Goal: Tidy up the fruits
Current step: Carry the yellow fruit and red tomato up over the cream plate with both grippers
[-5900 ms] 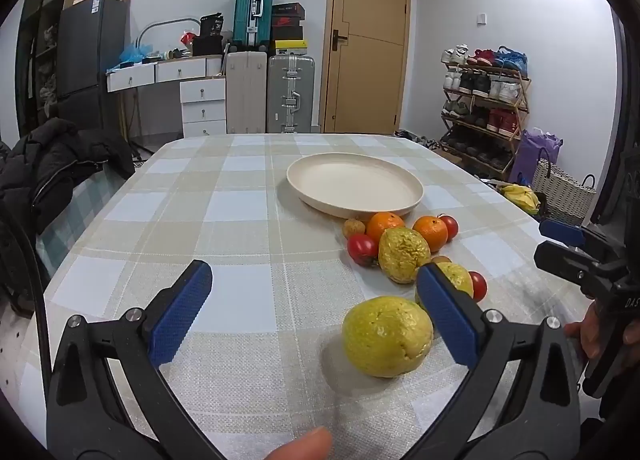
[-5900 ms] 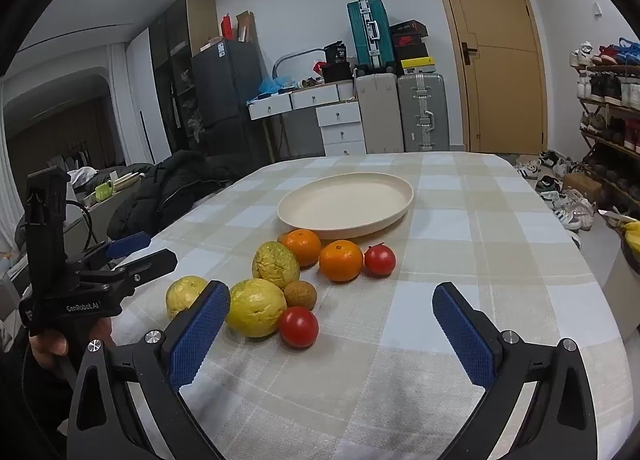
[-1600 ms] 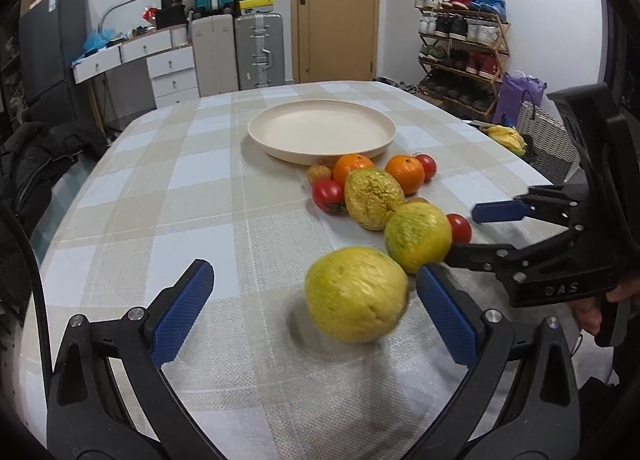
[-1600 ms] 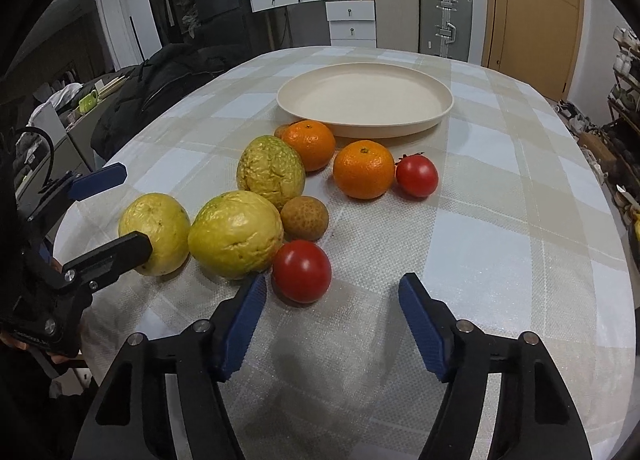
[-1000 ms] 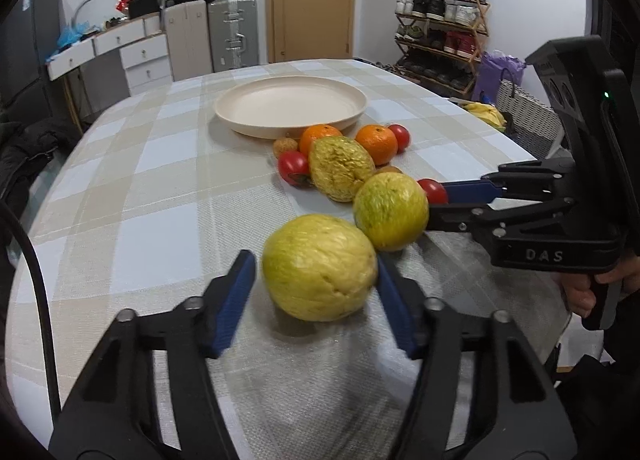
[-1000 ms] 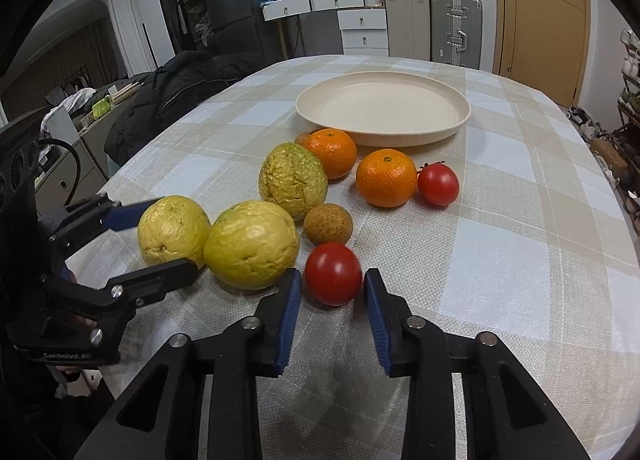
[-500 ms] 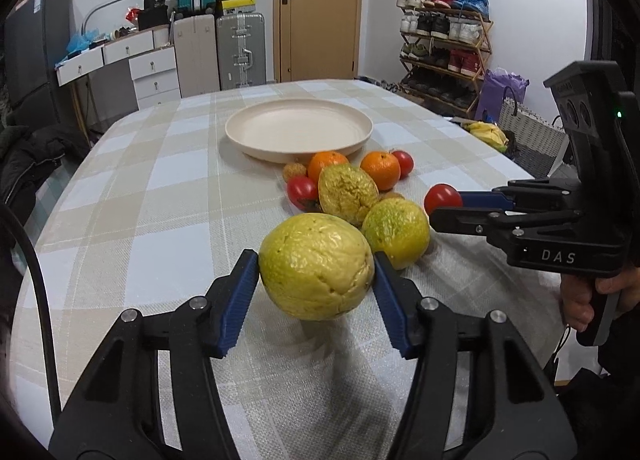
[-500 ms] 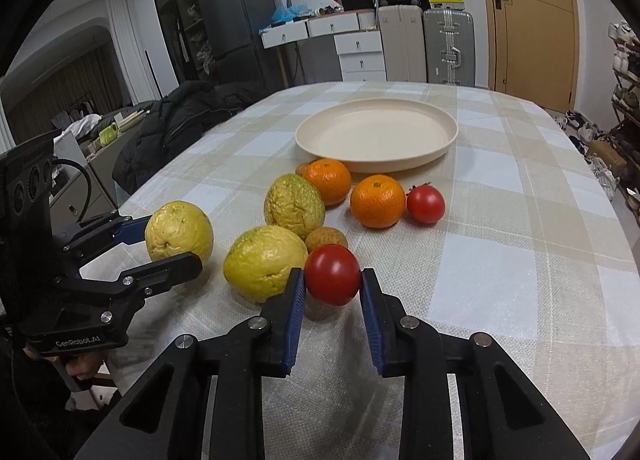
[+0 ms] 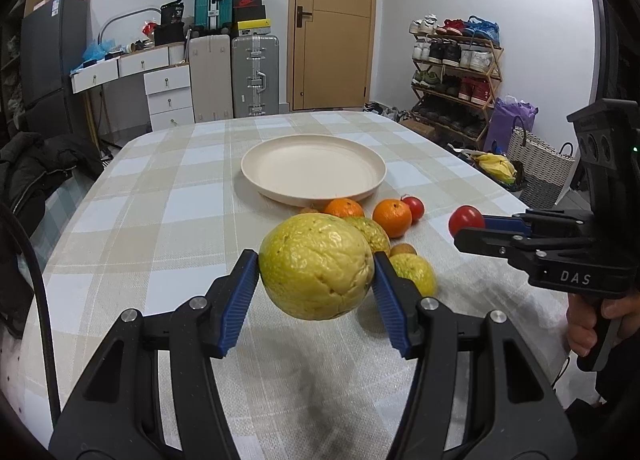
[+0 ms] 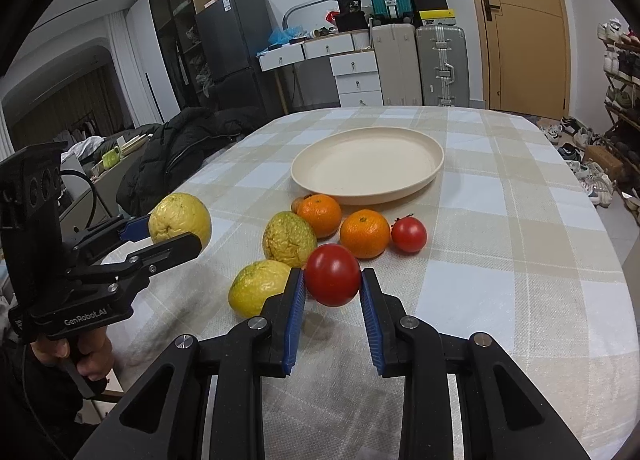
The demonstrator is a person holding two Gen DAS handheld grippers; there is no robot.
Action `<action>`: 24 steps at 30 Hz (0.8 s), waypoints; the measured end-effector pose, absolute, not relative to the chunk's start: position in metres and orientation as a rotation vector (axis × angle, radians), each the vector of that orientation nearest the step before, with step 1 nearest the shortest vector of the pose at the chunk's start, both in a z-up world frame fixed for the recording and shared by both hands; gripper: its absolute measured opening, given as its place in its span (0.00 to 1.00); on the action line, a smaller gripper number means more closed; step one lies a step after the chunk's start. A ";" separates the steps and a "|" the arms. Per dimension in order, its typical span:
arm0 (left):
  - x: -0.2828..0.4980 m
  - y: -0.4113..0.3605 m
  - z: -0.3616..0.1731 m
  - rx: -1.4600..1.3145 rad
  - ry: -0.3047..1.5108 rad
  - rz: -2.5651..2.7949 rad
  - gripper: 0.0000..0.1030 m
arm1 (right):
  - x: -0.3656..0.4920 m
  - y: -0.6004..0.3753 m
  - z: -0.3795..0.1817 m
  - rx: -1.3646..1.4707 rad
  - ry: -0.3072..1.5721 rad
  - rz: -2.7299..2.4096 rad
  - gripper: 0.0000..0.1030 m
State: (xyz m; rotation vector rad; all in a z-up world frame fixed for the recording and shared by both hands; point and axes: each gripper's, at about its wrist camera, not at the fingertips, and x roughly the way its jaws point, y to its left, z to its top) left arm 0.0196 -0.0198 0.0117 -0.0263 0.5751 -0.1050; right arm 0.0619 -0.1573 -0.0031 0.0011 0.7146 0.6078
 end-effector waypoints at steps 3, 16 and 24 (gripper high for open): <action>0.024 -0.018 0.016 -0.029 0.561 -0.098 0.53 | 0.062 -0.159 0.002 0.004 0.704 0.607 0.28; 0.049 -0.015 0.029 -0.057 0.532 -0.075 0.53 | 0.072 -0.159 0.023 0.005 0.658 0.606 0.28; 0.065 -0.014 0.031 -0.055 0.519 -0.066 0.53 | 0.090 -0.160 0.031 0.025 0.645 0.595 0.28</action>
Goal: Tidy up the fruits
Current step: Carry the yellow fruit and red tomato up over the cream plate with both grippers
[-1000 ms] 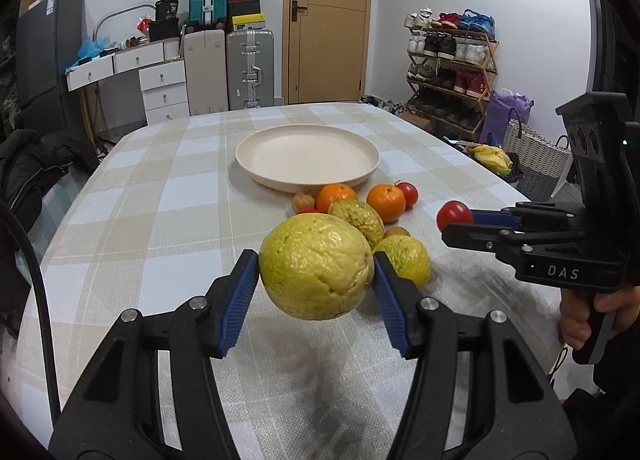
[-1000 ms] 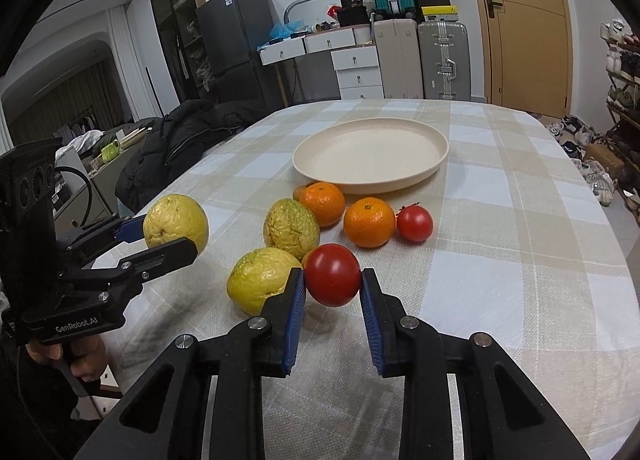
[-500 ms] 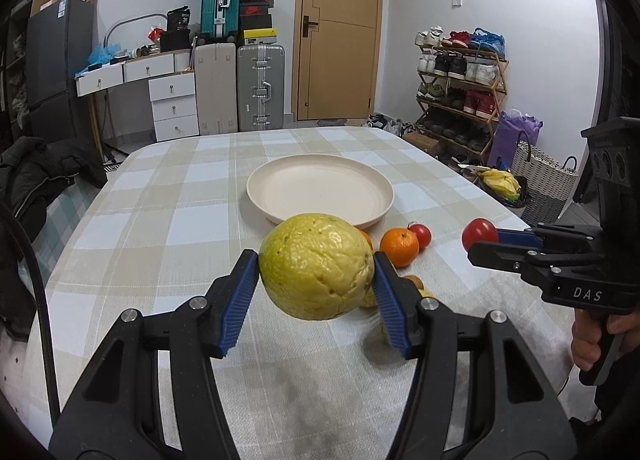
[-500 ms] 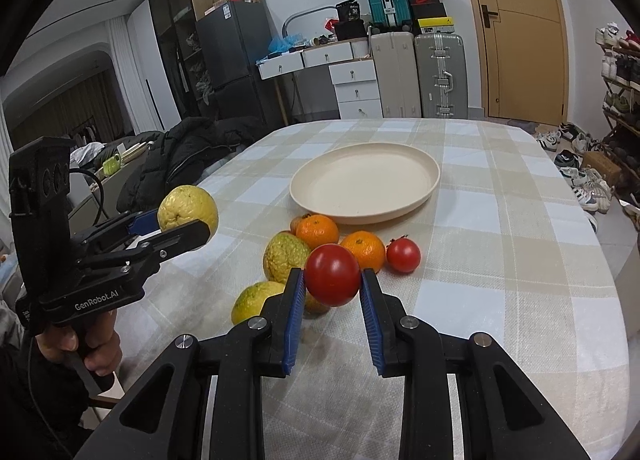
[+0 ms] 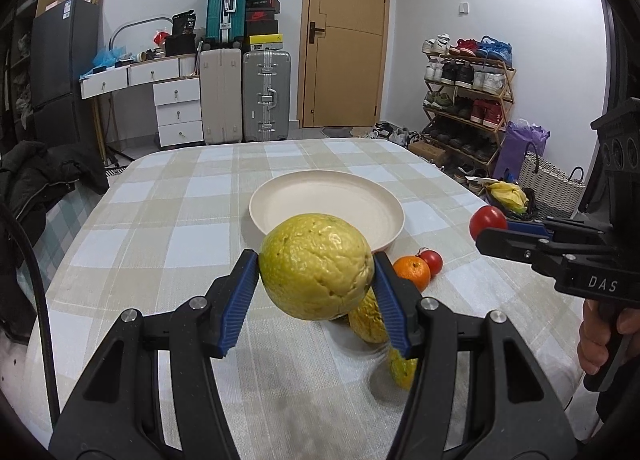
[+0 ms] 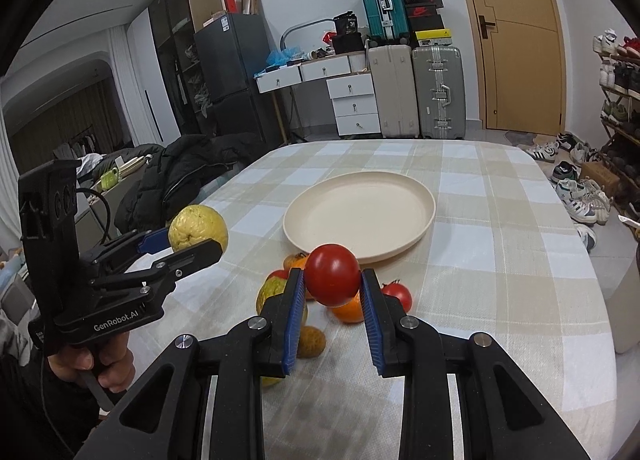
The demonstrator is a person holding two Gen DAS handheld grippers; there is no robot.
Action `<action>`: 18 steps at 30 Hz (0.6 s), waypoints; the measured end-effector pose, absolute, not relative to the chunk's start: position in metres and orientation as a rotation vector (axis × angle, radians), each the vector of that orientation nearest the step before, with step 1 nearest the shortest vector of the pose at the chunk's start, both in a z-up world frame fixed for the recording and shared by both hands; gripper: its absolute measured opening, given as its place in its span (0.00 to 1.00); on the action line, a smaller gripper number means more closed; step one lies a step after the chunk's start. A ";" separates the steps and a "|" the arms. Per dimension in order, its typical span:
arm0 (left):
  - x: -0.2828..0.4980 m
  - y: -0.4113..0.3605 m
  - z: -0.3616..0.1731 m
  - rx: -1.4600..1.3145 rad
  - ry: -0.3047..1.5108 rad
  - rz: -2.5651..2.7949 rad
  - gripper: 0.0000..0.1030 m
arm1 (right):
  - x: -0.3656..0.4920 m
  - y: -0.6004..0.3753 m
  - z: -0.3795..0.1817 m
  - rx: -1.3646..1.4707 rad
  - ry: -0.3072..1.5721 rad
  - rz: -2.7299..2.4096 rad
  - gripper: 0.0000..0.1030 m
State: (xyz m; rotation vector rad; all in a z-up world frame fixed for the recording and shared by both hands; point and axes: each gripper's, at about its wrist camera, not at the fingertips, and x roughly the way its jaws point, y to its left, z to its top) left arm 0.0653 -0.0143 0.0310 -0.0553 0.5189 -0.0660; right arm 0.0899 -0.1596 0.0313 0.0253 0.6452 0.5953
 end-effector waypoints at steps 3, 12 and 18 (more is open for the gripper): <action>0.073 -0.013 0.031 -0.055 0.517 -0.058 0.53 | 0.097 -0.161 0.031 0.031 0.648 0.586 0.28; 0.101 -0.008 0.030 -0.068 0.523 -0.040 0.53 | 0.120 -0.154 0.030 0.036 0.662 0.575 0.28; 0.121 -0.008 0.026 -0.066 0.530 -0.034 0.53 | 0.138 -0.147 0.030 0.052 0.676 0.568 0.28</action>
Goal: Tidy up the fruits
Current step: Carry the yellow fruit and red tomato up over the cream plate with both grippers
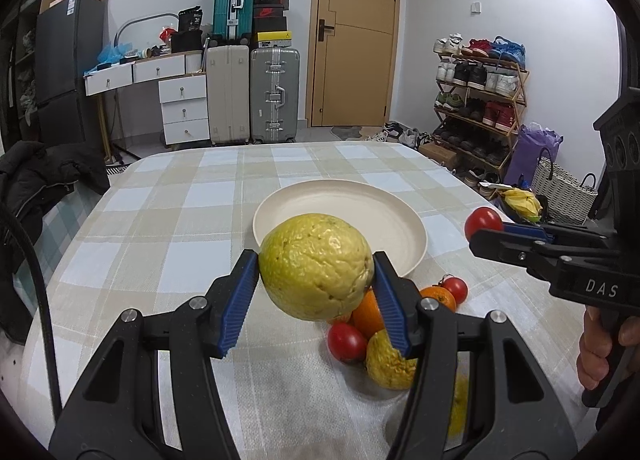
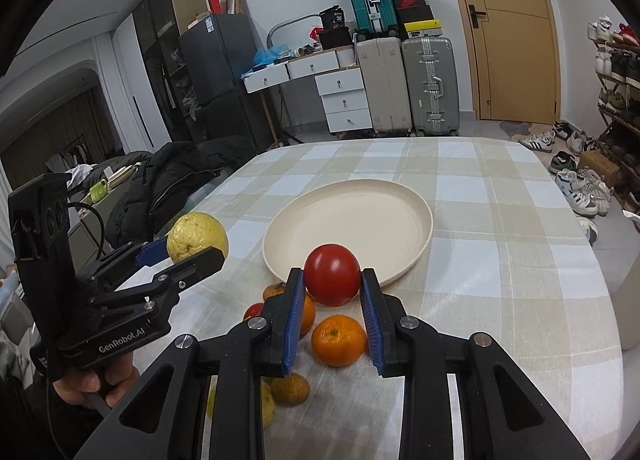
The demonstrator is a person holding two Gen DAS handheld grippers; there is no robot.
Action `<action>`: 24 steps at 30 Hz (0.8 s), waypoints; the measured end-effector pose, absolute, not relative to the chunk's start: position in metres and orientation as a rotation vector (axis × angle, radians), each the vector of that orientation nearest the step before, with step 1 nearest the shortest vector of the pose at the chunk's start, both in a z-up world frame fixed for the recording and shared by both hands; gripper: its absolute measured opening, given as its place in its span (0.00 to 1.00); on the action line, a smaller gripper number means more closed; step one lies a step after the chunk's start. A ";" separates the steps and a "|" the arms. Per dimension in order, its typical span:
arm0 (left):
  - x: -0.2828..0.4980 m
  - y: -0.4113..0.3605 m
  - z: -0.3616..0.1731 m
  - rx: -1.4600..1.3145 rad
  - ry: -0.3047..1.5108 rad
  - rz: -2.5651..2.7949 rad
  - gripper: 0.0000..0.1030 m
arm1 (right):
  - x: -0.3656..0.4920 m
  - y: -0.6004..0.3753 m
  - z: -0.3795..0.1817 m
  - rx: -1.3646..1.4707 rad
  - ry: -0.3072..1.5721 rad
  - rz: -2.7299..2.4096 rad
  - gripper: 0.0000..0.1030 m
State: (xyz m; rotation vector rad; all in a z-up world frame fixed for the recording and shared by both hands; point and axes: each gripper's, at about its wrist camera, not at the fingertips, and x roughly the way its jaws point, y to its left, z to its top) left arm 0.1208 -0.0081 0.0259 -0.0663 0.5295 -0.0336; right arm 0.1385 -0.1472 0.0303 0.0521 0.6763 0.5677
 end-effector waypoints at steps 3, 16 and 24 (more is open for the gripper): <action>0.132 -0.009 0.024 -0.063 0.531 -0.034 0.53 | 0.148 -0.144 0.029 0.063 0.684 0.571 0.28; 0.182 -0.006 0.009 -0.060 0.576 -0.033 0.53 | 0.180 -0.135 0.018 0.085 0.712 0.533 0.28; 0.205 -0.004 -0.002 -0.050 0.617 -0.029 0.53 | 0.196 -0.131 0.008 0.081 0.748 0.525 0.28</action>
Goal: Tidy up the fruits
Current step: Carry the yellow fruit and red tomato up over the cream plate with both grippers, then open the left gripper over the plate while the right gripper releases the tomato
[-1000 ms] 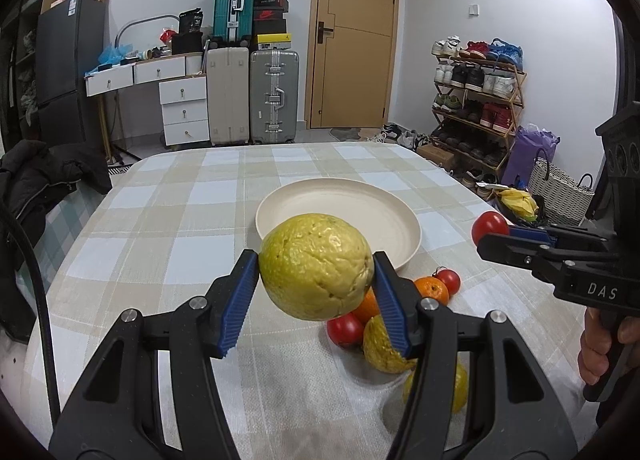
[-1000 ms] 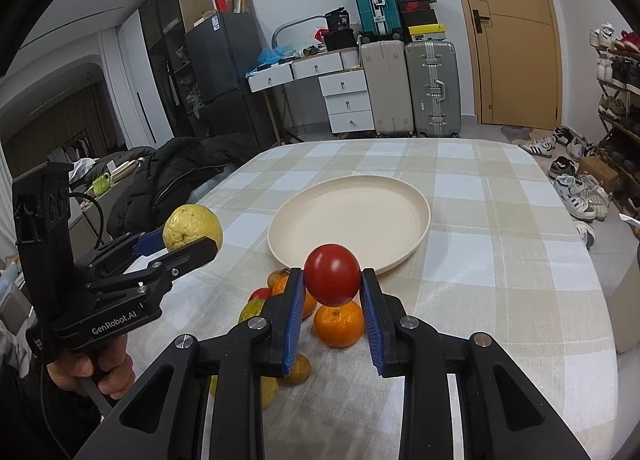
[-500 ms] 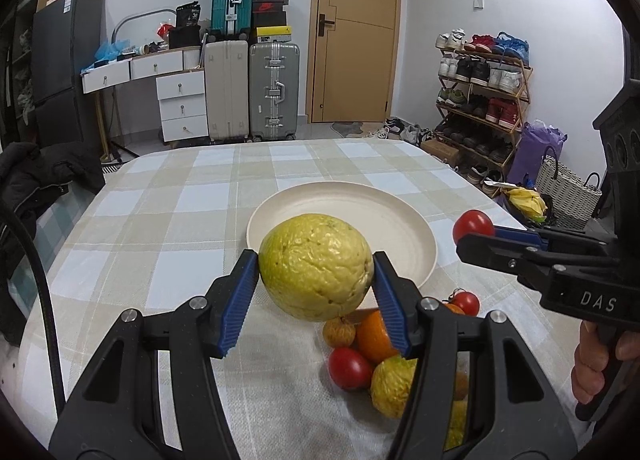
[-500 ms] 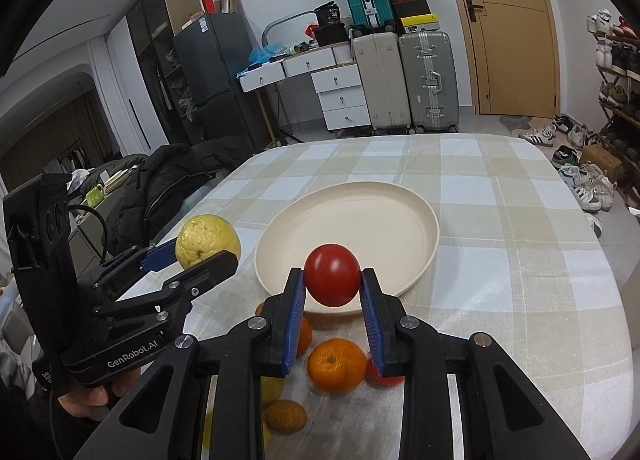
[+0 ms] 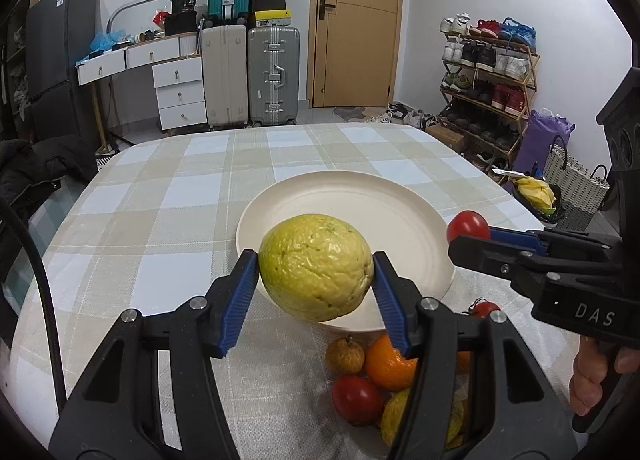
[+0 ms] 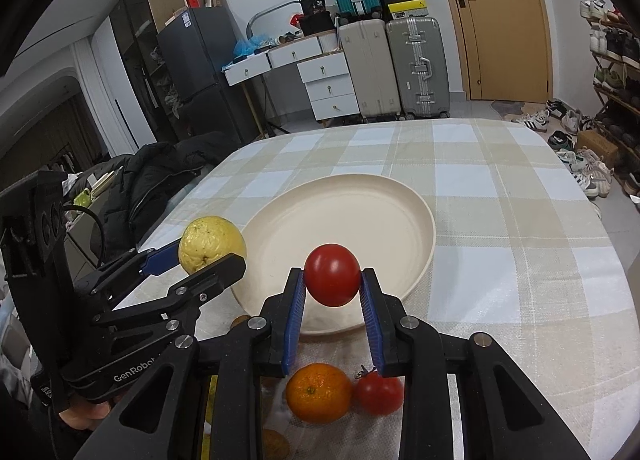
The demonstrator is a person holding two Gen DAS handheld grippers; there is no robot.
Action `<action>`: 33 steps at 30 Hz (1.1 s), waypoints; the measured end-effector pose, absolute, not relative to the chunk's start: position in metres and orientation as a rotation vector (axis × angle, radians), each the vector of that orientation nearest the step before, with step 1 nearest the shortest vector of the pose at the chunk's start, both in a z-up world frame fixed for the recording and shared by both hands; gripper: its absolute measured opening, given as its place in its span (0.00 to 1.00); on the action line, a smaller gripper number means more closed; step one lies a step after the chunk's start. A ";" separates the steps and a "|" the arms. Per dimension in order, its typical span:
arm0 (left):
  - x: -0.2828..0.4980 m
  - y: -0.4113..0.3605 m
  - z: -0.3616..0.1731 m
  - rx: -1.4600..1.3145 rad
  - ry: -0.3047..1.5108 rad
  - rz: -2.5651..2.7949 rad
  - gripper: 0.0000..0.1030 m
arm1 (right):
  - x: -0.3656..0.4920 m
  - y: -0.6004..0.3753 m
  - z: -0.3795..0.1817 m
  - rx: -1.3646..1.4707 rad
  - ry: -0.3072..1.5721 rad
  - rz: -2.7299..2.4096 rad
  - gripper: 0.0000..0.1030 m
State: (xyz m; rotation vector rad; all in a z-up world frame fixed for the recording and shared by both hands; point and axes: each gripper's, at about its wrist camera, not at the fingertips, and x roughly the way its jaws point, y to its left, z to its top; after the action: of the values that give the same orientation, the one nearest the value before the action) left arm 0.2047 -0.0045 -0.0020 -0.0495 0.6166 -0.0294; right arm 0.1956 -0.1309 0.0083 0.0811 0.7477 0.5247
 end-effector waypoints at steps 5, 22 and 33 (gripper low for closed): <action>0.213 -0.004 -0.009 -0.043 0.641 -0.029 0.53 | 0.203 -0.127 0.001 0.073 0.767 0.523 0.28; 0.240 -0.009 -0.024 -0.038 0.731 -0.051 0.53 | 0.222 -0.117 -0.018 0.043 0.831 0.517 0.28; 0.227 -0.005 -0.017 -0.047 0.710 -0.009 0.73 | 0.211 -0.126 -0.012 0.049 0.797 0.486 0.57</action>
State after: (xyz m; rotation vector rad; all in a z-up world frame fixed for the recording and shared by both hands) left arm 0.2267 -0.0047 -0.0166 -0.0472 0.7100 -0.0087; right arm 0.2114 -0.1263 -0.0119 0.0494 0.7971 0.4858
